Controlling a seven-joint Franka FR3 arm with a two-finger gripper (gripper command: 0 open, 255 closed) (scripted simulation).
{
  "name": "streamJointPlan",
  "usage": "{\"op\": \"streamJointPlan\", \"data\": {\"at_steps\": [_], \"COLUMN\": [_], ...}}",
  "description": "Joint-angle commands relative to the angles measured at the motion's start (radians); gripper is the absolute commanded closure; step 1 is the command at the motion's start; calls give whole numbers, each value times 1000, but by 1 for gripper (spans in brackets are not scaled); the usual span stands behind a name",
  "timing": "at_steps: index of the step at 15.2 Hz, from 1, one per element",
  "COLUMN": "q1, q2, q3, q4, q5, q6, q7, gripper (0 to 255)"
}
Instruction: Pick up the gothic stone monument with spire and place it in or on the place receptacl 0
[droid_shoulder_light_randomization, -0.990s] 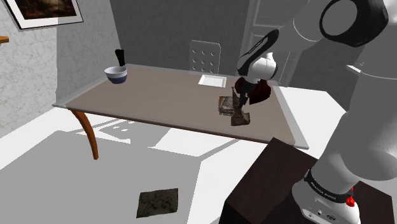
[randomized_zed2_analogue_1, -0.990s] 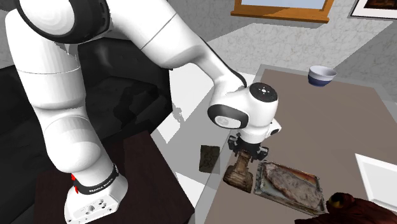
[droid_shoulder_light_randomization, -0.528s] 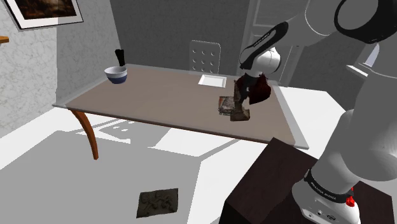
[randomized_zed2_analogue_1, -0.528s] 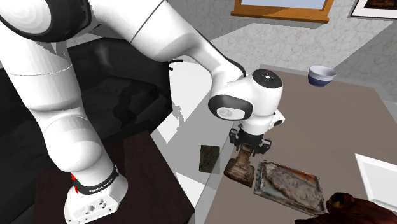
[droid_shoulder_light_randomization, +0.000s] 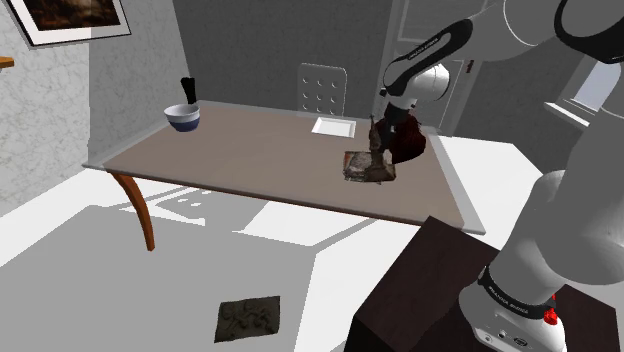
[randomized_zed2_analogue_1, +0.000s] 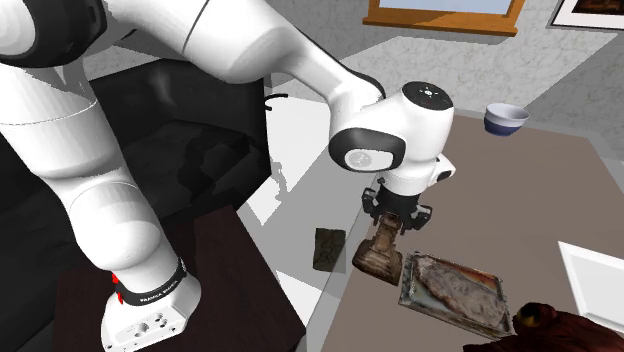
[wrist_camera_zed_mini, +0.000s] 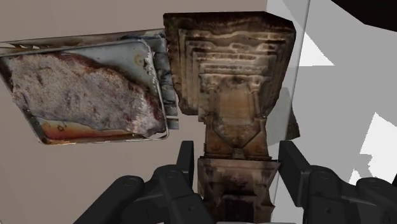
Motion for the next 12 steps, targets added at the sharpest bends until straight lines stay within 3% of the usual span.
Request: {"op": "streamJointPlan", "data": {"at_steps": [1, 2, 5, 12], "q1": [2, 2, -33, -197], "q2": [-19, -19, 113, 408], "q3": [-1, -1, -11, 28], "q4": [10, 10, 149, 520], "q5": [-23, -23, 80, 246], "q6": [-22, -22, -78, -243], "q7": [19, 20, -73, -196], "gripper": [255, 255, 255, 255]}}
